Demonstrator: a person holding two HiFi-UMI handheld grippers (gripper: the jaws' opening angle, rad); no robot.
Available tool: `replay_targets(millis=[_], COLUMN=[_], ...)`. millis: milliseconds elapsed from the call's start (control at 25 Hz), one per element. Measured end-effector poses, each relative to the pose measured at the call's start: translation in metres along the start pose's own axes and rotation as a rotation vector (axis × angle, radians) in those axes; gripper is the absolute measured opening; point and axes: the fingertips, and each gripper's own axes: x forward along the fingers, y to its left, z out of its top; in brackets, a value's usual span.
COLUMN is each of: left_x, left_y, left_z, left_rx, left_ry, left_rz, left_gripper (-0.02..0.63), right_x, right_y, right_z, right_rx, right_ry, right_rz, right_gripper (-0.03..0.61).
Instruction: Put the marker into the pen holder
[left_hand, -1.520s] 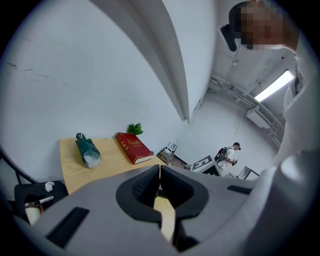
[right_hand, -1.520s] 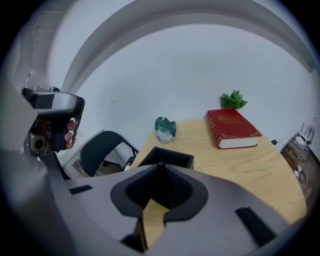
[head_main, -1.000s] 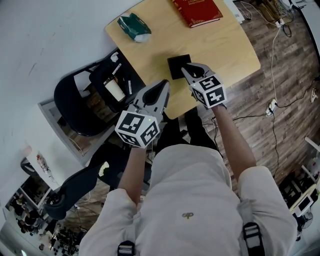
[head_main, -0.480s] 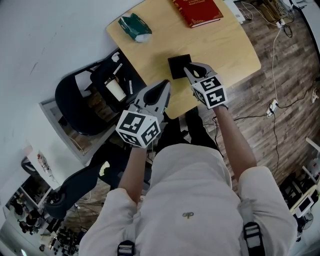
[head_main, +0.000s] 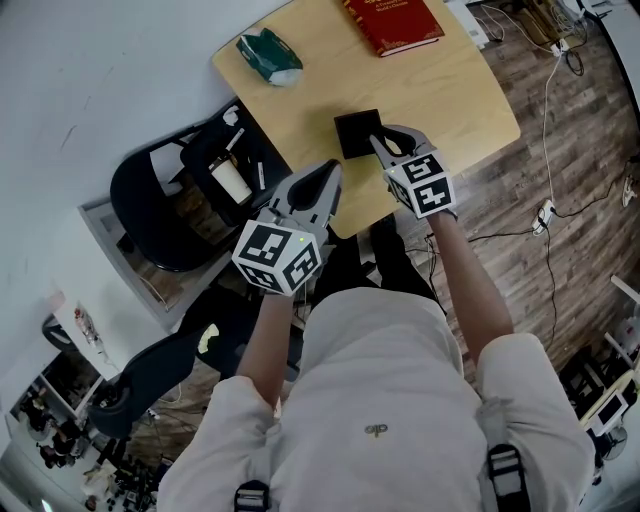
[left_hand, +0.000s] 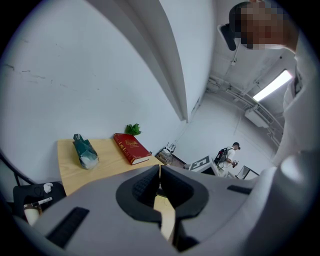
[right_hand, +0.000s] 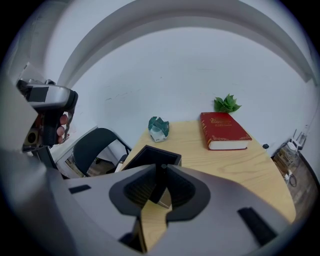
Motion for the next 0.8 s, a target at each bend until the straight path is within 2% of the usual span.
replay_targets(millis=[800], left_x=[-0.005], left_y=[-0.021], left_z=[0.007], left_rx=[0.032], left_ry=[-0.018], left_rz=[0.002], left_gripper=[0.009], right_x=[-0.019], right_y=[-0.006], right_z=[0.008], right_rx=[-0.009], right_ry=[-0.032], right_rz=[-0.015], right_gripper=[0.078])
